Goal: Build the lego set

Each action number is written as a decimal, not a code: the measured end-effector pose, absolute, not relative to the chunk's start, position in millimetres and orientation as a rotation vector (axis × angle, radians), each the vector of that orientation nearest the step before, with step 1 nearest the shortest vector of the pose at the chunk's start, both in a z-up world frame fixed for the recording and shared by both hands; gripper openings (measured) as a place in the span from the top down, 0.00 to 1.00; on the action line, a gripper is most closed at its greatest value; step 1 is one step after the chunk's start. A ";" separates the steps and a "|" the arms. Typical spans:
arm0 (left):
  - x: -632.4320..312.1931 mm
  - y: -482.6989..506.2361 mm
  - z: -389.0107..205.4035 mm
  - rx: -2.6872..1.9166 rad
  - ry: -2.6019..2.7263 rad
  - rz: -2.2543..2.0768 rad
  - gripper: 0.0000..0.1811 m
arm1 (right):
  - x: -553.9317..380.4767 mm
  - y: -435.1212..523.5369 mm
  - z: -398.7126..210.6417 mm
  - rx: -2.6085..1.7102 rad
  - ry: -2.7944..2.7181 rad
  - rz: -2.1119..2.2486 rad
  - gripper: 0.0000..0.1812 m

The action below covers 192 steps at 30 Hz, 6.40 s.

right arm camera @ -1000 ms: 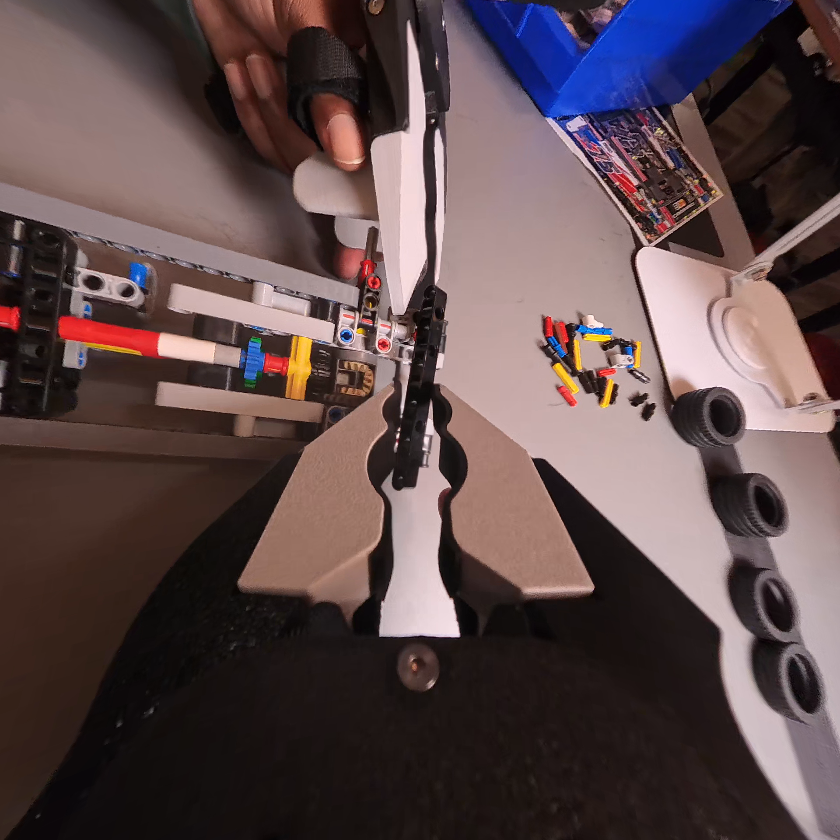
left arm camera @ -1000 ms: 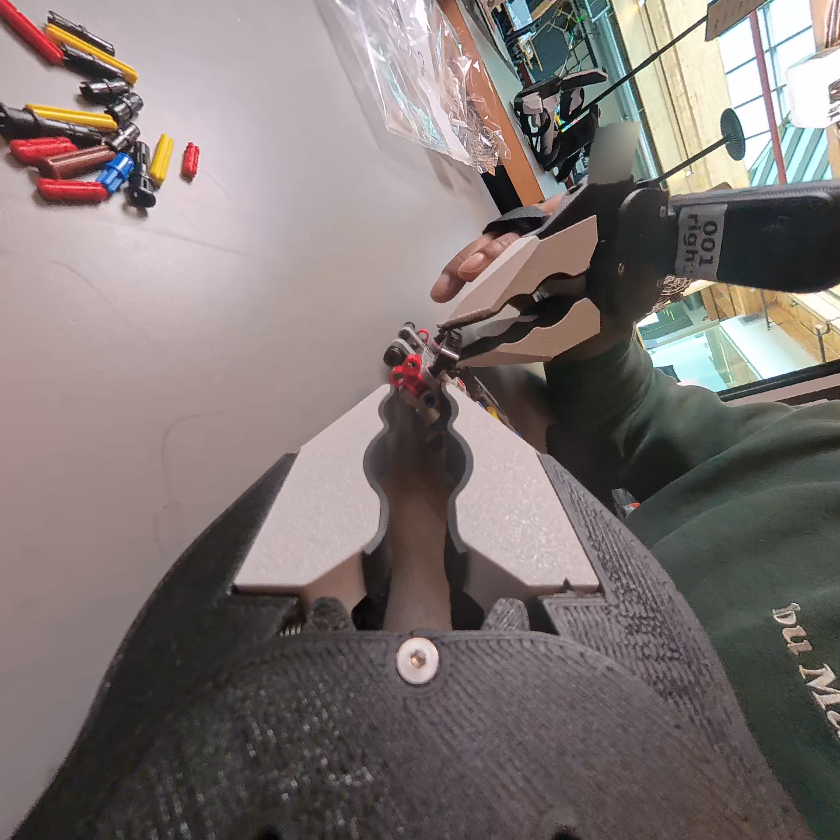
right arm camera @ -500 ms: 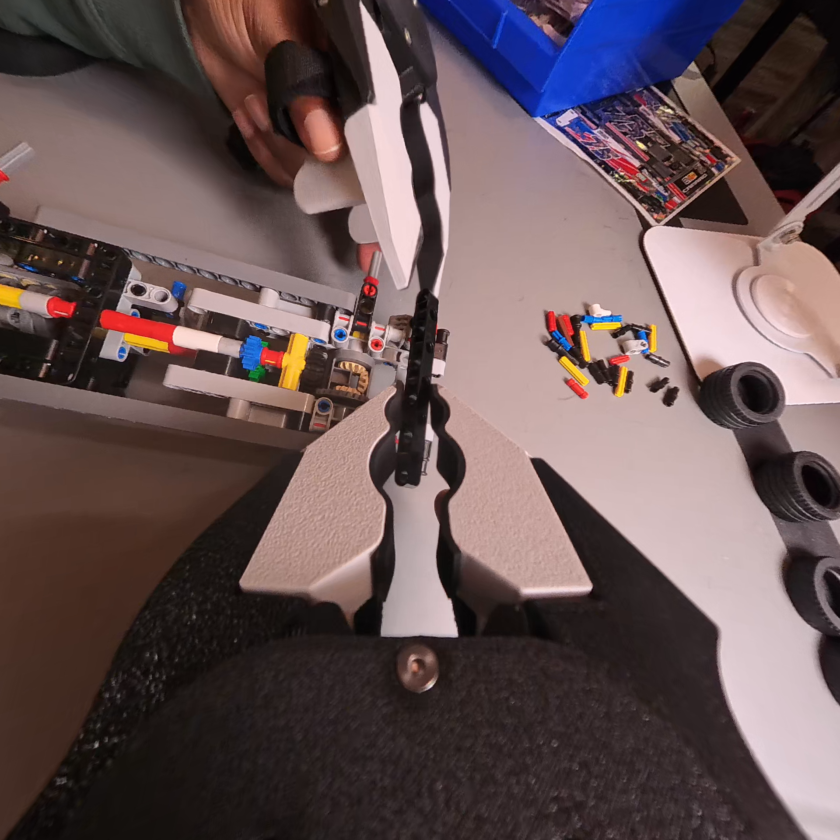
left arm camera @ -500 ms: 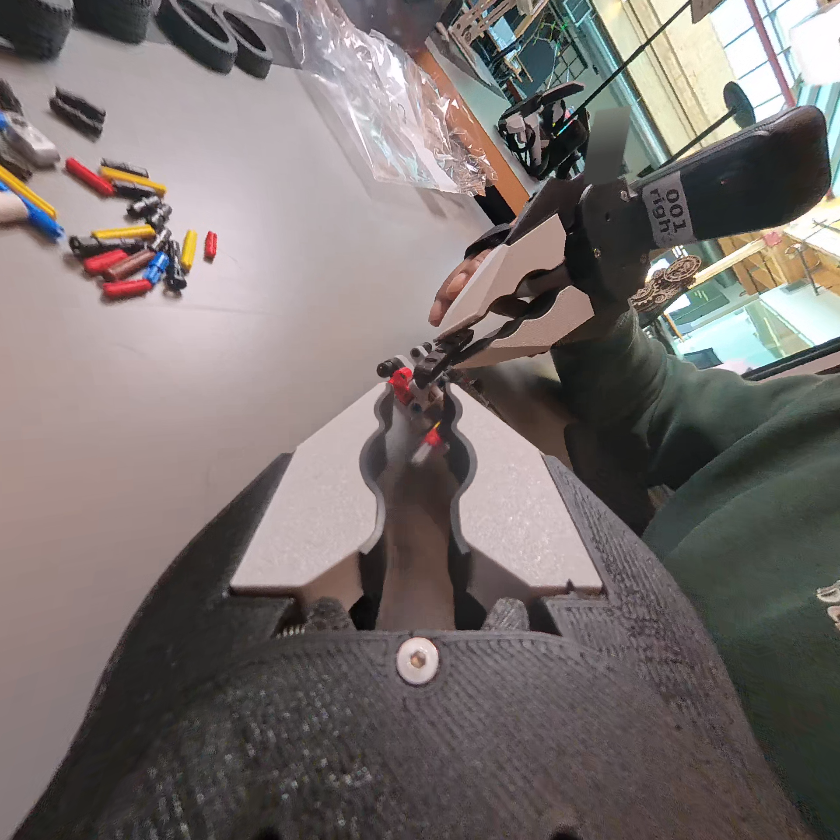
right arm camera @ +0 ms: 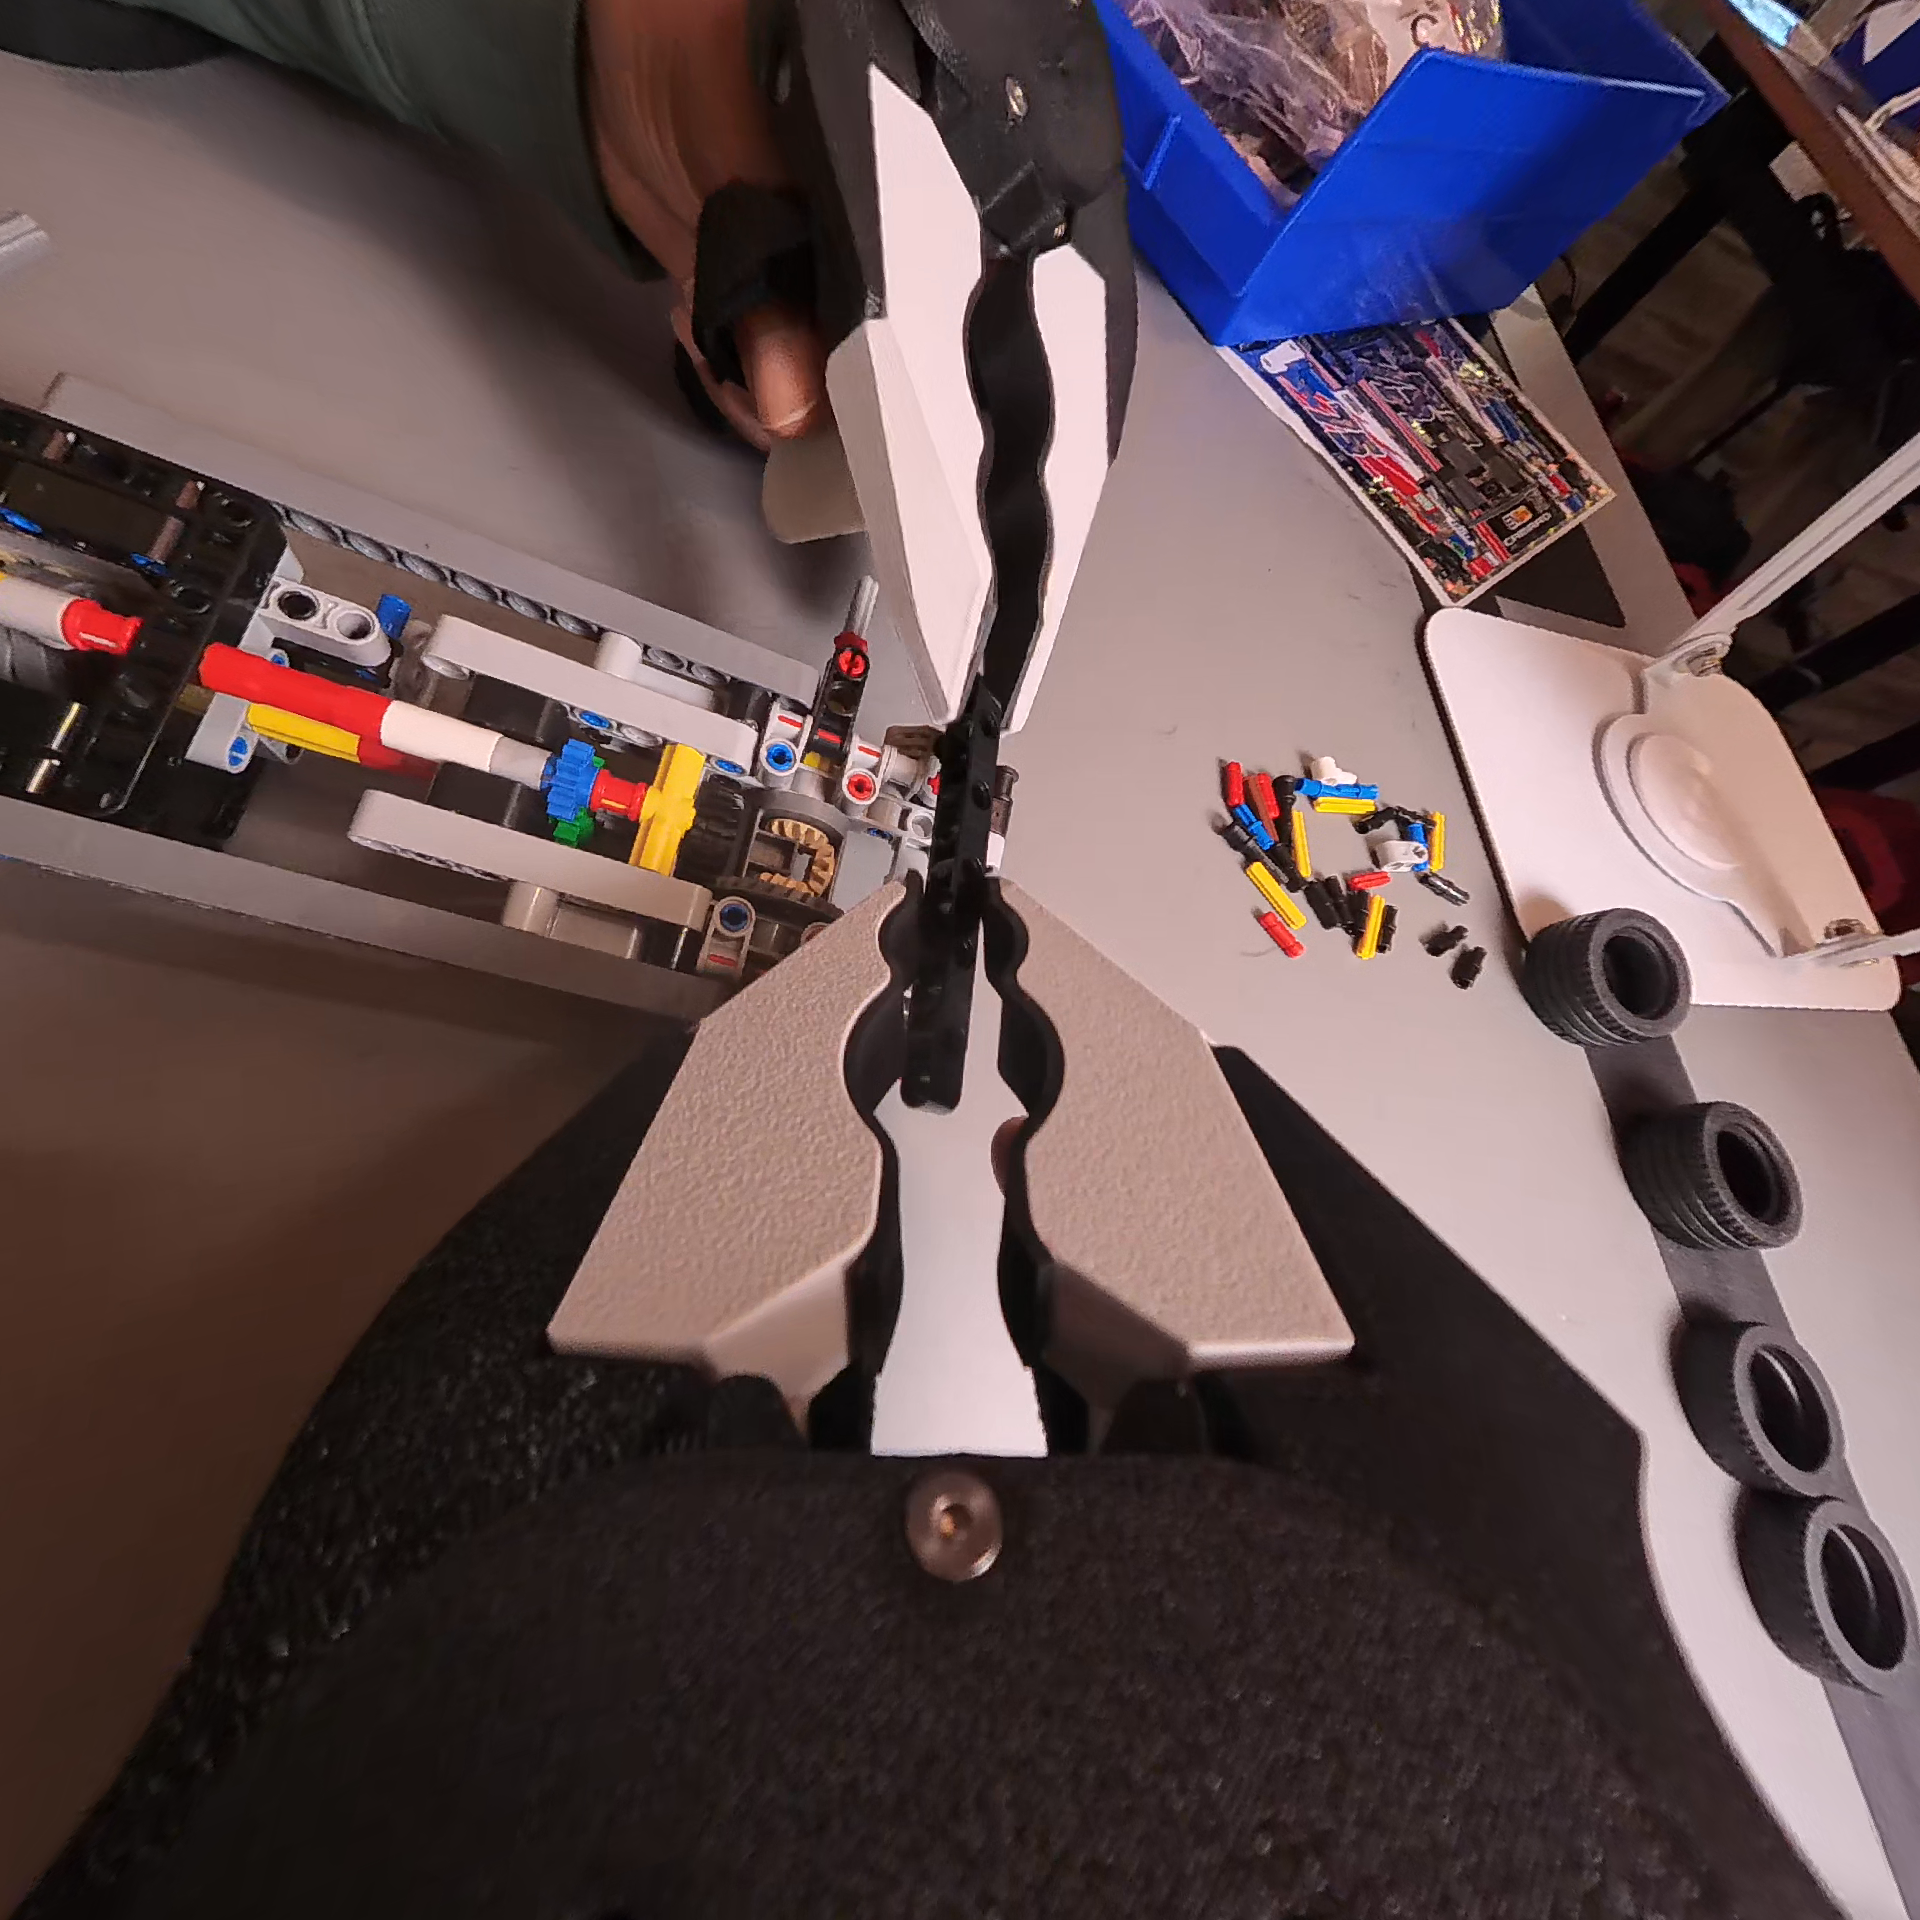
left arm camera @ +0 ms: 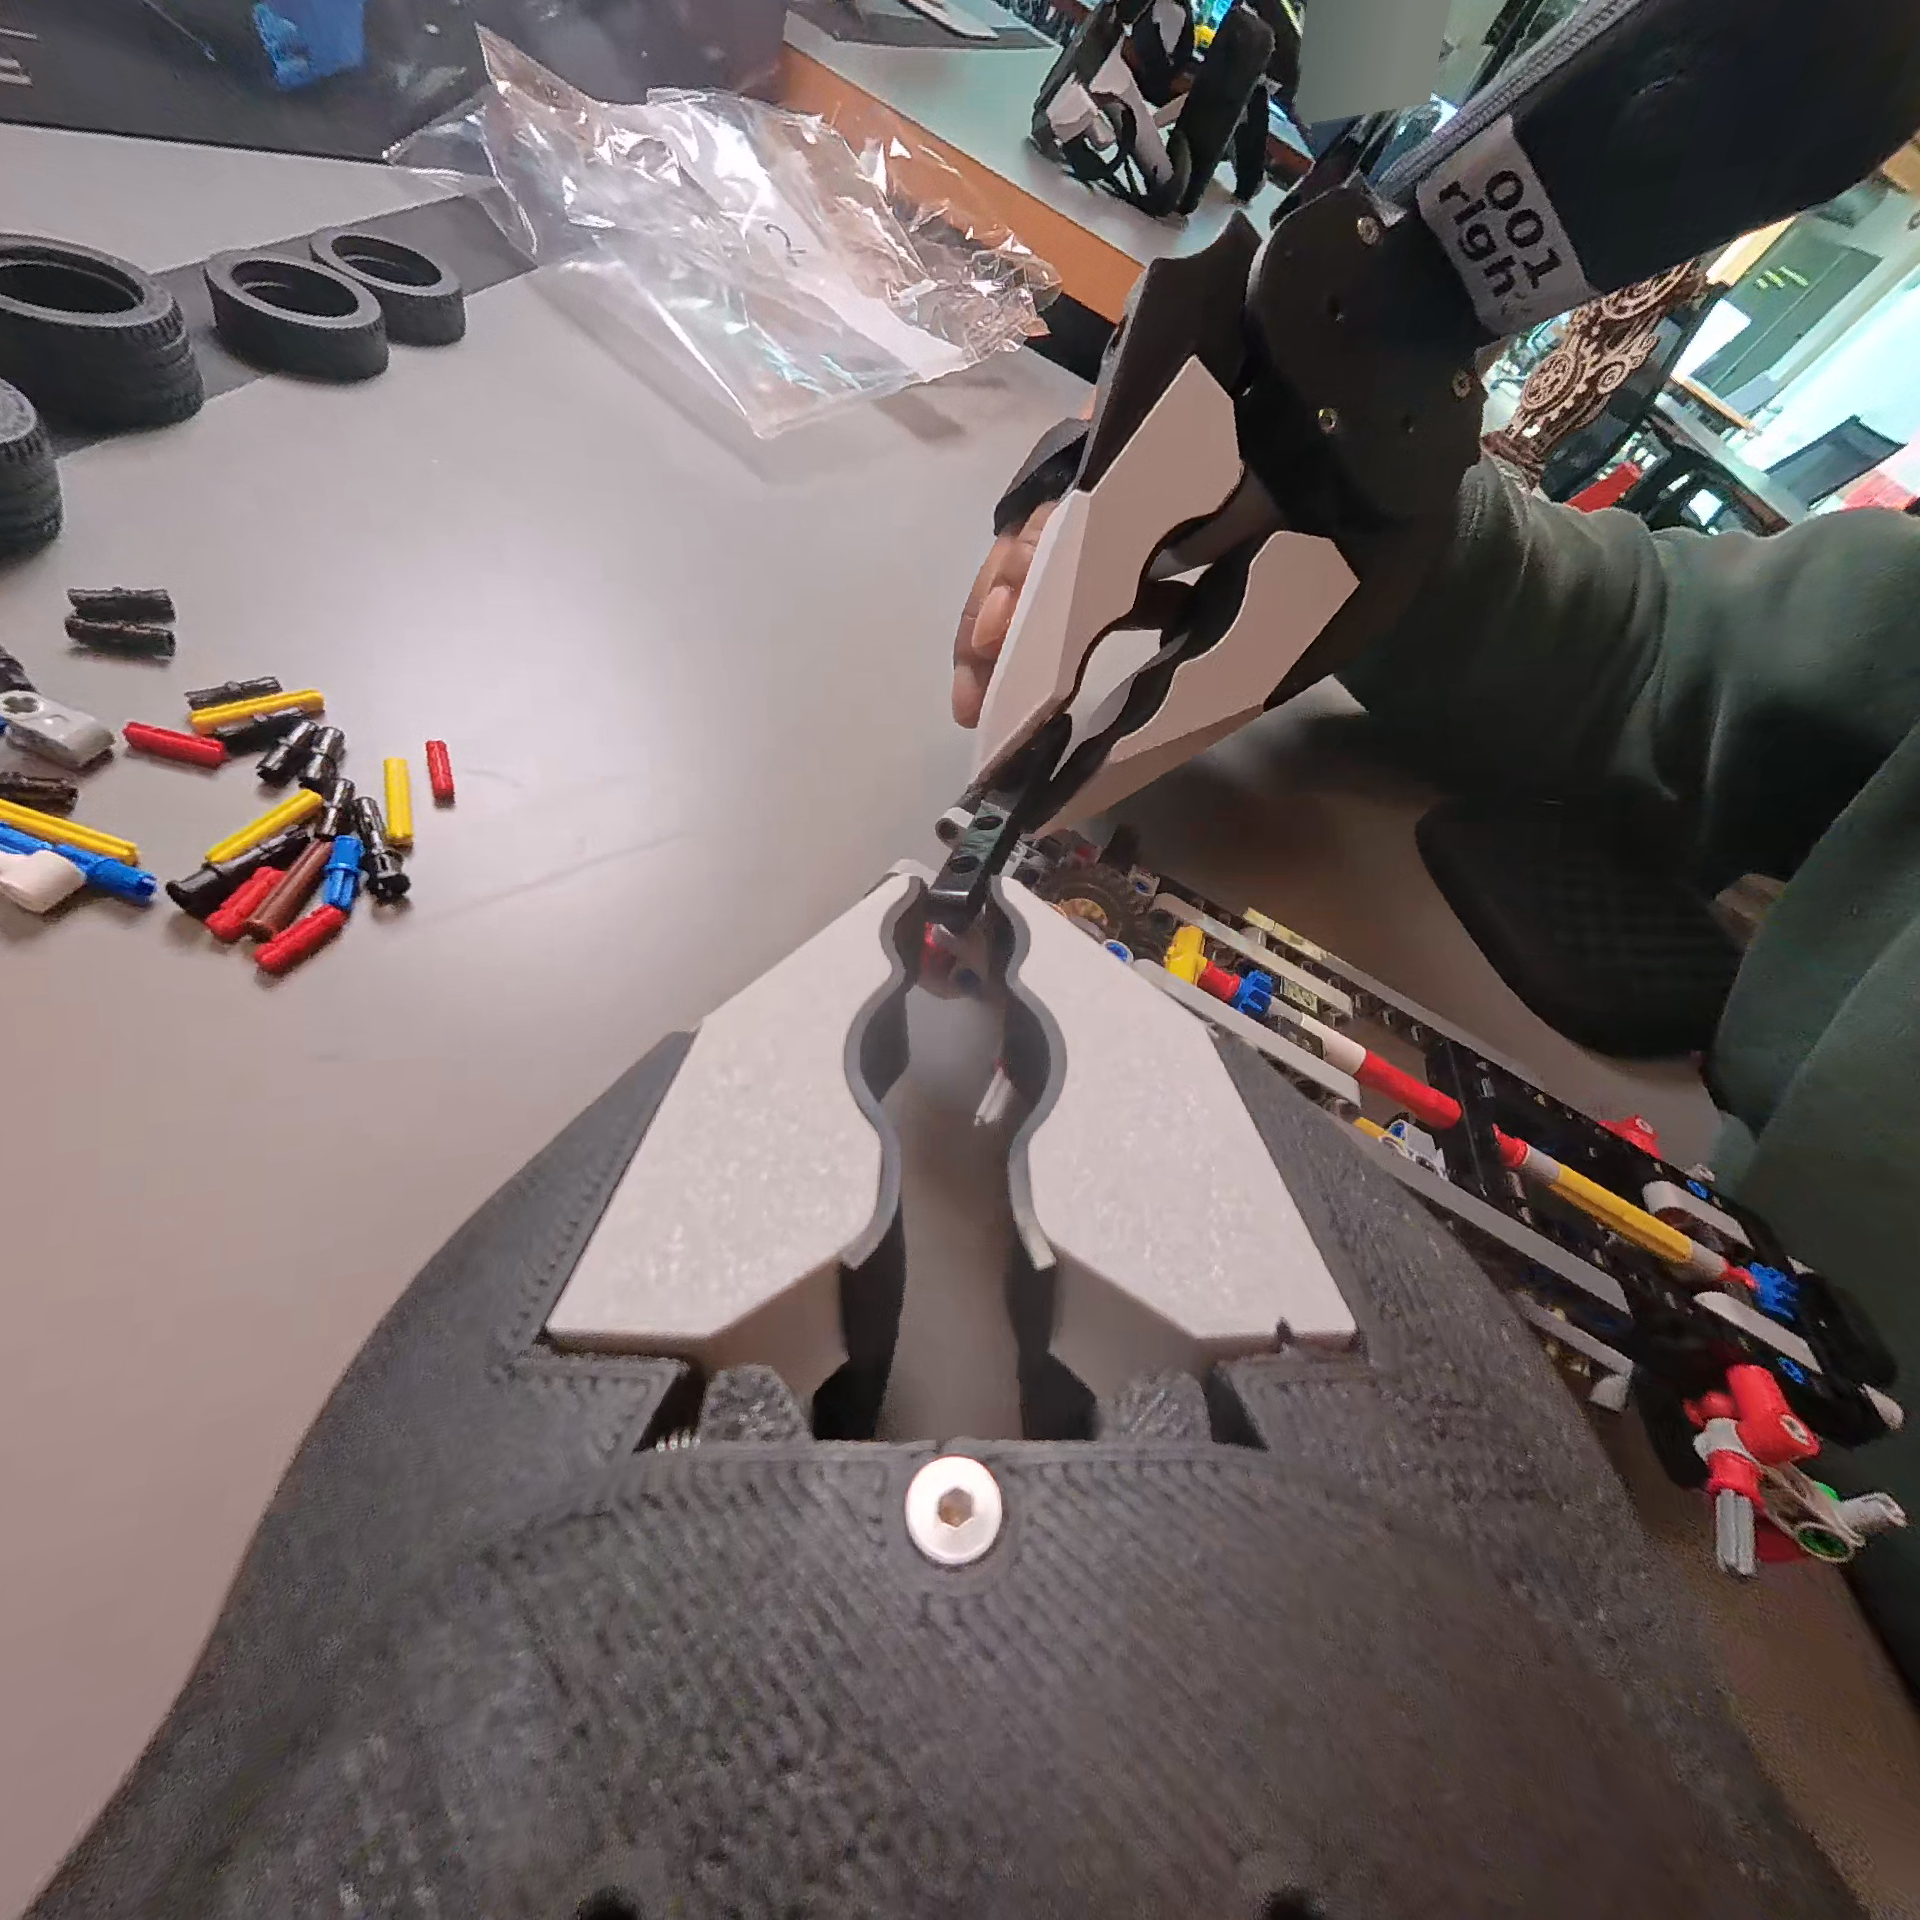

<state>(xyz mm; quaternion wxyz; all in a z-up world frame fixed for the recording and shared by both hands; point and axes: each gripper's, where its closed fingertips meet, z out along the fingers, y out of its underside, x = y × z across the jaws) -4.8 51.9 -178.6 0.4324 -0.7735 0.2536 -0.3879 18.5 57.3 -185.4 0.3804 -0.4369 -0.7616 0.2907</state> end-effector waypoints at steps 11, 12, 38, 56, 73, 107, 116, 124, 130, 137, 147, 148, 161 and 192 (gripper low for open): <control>-1.1 45.1 -177.3 -1.868 0.895 -0.799 0.97 | 19.6 52.1 -185.3 -1.297 -2.003 0.987 0.94; -1.1 45.0 -177.2 -1.866 0.902 -0.803 0.97 | 19.0 52.5 -186.0 -1.313 -2.013 0.993 0.95; -7.2 45.7 -174.9 -1.920 0.761 -0.891 0.96 | 19.4 50.2 -183.2 -1.629 -1.919 1.040 0.98; -4.4 37.1 -177.6 -1.904 0.818 -0.811 0.96 | 22.1 42.2 -188.1 -1.447 -1.858 0.871 0.98; -13.9 7.1 -176.6 -2.013 0.053 -1.591 0.70 | 22.6 35.4 -190.3 -1.441 -1.847 0.882 0.98; 14.1 21.2 -194.5 -2.064 0.096 -1.390 0.88 | 31.2 22.0 -192.0 -1.598 -1.862 0.895 0.98; 8.3 13.3 -192.8 -2.046 0.053 -1.387 0.87 | 25.9 12.8 -189.5 -1.643 -1.701 0.837 0.98; 5.9 1.0 -192.3 -2.083 0.118 -1.440 0.84 | 22.5 5.6 -189.3 -1.619 -1.704 0.805 0.98; 3.9 -8.6 -194.3 -2.140 0.127 -1.595 0.87 | 21.7 -0.5 -190.2 -1.616 -1.704 0.764 0.98; 6.7 -12.9 -196.1 -2.194 0.132 -1.614 0.88 | 24.8 -5.5 -190.4 -1.632 -1.666 0.706 0.98; 11.4 -18.6 -194.6 -2.115 0.075 -1.580 0.90 | 30.1 -17.6 -191.2 -1.752 -1.631 0.734 0.98; 11.5 -19.6 -194.6 -2.113 0.069 -1.579 0.90 | 30.1 -18.9 -191.2 -1.758 -1.624 0.732 0.98; 13.5 -26.0 -194.1 -2.103 0.049 -1.560 0.90 | 30.6 -25.3 -192.5 -1.808 -1.515 0.647 0.97; 10.6 -30.9 -186.7 -2.047 0.322 -1.379 0.87 | 27.9 -28.4 -181.8 -1.693 -1.514 0.840 0.98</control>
